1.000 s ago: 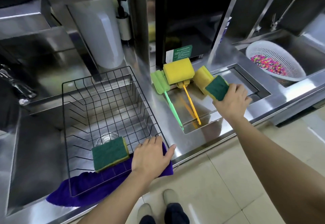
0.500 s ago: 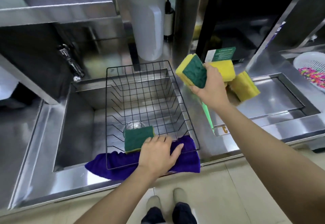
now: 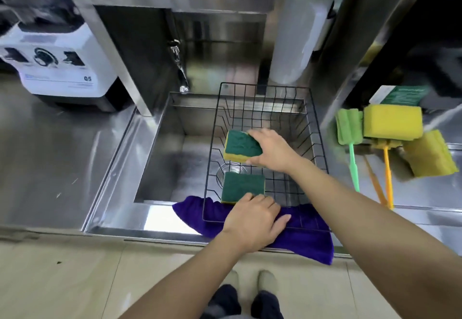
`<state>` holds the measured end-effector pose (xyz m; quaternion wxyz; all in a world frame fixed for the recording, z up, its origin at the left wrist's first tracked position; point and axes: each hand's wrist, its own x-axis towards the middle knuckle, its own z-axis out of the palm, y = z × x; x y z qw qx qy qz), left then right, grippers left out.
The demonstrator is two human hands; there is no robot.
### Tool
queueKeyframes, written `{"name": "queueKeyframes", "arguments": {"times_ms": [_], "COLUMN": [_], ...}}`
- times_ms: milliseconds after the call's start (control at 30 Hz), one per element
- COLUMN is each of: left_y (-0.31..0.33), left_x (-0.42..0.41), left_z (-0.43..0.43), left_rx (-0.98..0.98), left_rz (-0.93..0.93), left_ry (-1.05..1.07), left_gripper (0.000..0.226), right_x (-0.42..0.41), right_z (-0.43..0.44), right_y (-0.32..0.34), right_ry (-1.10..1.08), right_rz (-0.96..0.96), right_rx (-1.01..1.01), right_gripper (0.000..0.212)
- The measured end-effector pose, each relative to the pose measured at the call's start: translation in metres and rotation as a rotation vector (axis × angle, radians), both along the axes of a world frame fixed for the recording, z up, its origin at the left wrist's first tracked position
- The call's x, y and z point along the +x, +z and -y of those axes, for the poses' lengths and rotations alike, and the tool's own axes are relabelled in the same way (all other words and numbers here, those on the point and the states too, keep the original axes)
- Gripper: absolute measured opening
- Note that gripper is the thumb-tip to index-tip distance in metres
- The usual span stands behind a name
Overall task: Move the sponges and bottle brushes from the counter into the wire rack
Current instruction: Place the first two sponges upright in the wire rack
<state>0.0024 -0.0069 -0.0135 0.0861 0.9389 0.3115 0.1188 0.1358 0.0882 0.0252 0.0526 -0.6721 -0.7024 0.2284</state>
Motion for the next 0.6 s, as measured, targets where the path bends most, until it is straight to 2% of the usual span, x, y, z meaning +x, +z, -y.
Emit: {"name": "queueKeyframes", "arguments": {"times_ms": [267, 433, 600], "left_y": [-0.001, 0.002, 0.004], "left_x": [0.000, 0.002, 0.003], "left_z": [0.000, 0.001, 0.001], "left_rx": [0.040, 0.056, 0.023], "left_rz": [0.026, 0.025, -0.002], "left_ry": [0.001, 0.027, 0.025], "left_gripper": [0.046, 0.045, 0.045], "right_x": [-0.002, 0.008, 0.004], "right_z": [0.005, 0.011, 0.018], "right_y": [-0.022, -0.022, -0.025], "right_ry": [0.053, 0.010, -0.025], "right_rz": [0.087, -0.085, -0.226], "right_rx": [-0.154, -0.230, -0.162], "right_gripper": [0.074, 0.075, 0.064]}}
